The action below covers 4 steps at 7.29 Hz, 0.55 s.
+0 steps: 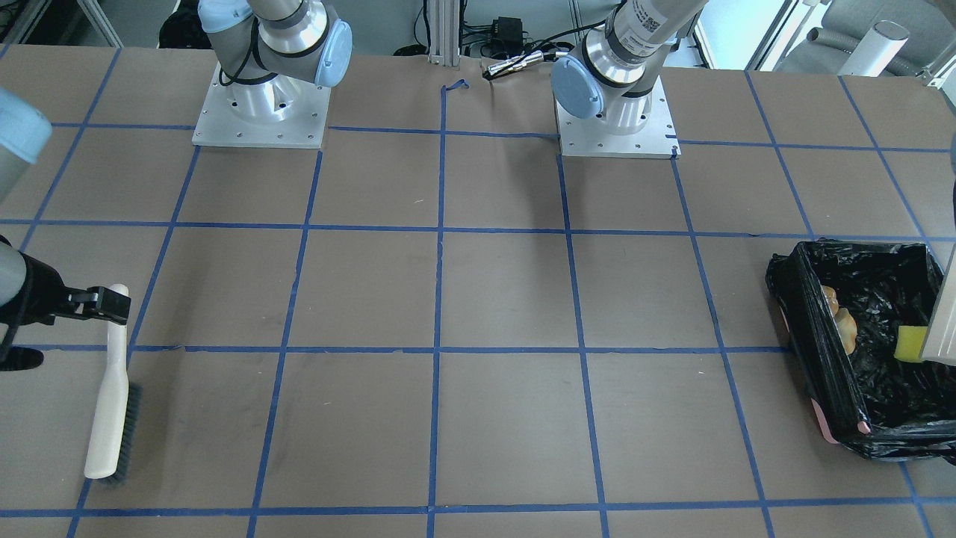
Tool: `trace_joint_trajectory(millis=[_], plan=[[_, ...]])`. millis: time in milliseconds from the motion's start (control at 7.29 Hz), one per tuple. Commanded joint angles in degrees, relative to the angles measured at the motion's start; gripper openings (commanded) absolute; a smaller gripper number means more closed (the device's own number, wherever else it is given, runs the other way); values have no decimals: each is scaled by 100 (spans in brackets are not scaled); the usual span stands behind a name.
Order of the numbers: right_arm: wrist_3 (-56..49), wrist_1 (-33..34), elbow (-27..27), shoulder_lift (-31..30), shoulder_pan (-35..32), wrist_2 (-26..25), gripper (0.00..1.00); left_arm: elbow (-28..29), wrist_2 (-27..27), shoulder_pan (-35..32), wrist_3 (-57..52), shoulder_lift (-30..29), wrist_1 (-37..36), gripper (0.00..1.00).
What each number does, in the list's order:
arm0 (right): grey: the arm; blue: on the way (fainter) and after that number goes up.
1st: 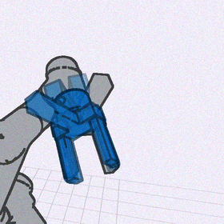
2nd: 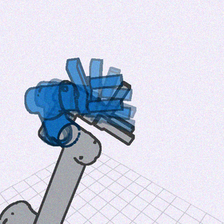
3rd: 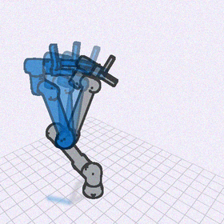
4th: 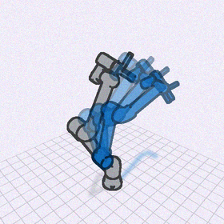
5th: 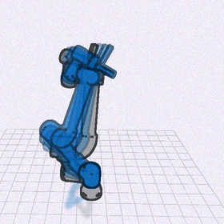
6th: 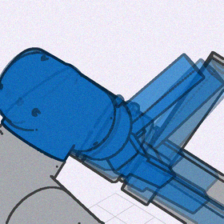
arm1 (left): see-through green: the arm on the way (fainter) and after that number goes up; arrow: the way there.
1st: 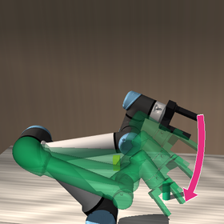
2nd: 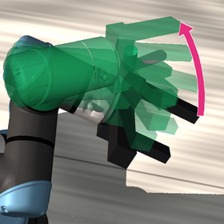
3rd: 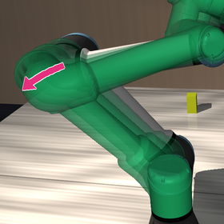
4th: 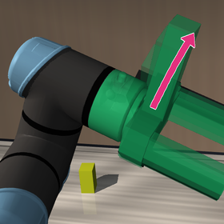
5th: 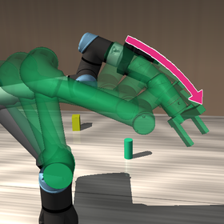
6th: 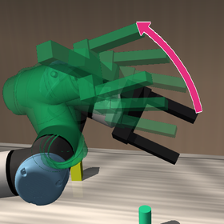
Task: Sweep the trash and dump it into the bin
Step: 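Set the brush down and open the right gripper while left lifts the dustpan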
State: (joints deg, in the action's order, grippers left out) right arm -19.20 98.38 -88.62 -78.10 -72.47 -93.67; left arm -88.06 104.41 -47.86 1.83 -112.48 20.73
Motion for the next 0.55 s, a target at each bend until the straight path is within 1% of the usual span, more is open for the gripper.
trace_joint_trajectory(millis=[0,137,274,411], plan=[[327,-641,99,-869,-371,173,100,113,52,-422,376,269,927,0],[730,-914,99,-1195,-591,191,100,166,62,-782,1067,470,1646,0],[1038,-1091,99,-1373,-906,200,100,306,53,-1012,1517,646,2306,0],[1572,-1119,108,-1444,-1414,209,100,290,53,-1223,2053,752,2756,0]])
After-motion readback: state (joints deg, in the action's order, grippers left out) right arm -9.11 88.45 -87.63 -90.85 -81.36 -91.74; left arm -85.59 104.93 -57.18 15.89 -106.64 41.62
